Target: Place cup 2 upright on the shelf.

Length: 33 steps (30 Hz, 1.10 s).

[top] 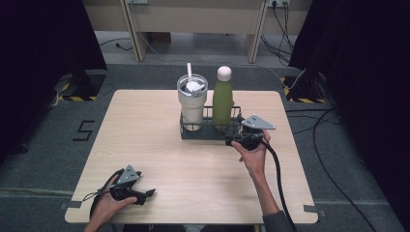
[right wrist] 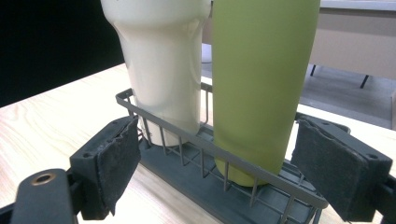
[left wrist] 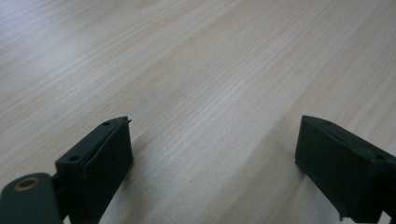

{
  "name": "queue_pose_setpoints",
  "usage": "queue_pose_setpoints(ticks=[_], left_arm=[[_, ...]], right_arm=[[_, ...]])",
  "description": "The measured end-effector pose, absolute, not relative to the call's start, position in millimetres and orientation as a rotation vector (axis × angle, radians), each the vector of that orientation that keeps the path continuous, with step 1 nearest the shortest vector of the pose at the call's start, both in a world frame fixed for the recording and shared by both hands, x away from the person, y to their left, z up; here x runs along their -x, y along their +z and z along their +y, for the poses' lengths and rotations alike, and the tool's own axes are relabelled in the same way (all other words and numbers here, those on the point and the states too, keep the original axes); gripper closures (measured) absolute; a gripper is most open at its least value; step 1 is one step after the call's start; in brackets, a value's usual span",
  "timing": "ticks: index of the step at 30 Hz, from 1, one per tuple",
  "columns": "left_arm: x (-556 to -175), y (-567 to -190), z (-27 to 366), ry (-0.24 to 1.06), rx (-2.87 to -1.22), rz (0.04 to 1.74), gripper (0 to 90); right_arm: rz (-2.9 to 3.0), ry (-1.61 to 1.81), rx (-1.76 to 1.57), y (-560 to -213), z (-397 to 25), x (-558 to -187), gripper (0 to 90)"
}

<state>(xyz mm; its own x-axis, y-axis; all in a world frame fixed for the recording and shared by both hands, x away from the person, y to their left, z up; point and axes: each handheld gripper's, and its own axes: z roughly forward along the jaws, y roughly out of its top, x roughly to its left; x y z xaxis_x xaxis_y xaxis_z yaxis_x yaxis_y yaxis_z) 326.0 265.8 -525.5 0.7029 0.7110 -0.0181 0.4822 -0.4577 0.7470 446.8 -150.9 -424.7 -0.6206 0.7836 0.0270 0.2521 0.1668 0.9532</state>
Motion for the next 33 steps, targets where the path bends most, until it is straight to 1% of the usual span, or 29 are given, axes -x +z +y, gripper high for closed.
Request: queue_pose_setpoints(ticks=[33], left_arm=[[-325.9, -525.5, 265.8, 0.383, -2.145, 0.907, 10.3]], right_arm=[[1.989, 1.490, -0.953, -430.4, -151.4, -426.0, 15.2]])
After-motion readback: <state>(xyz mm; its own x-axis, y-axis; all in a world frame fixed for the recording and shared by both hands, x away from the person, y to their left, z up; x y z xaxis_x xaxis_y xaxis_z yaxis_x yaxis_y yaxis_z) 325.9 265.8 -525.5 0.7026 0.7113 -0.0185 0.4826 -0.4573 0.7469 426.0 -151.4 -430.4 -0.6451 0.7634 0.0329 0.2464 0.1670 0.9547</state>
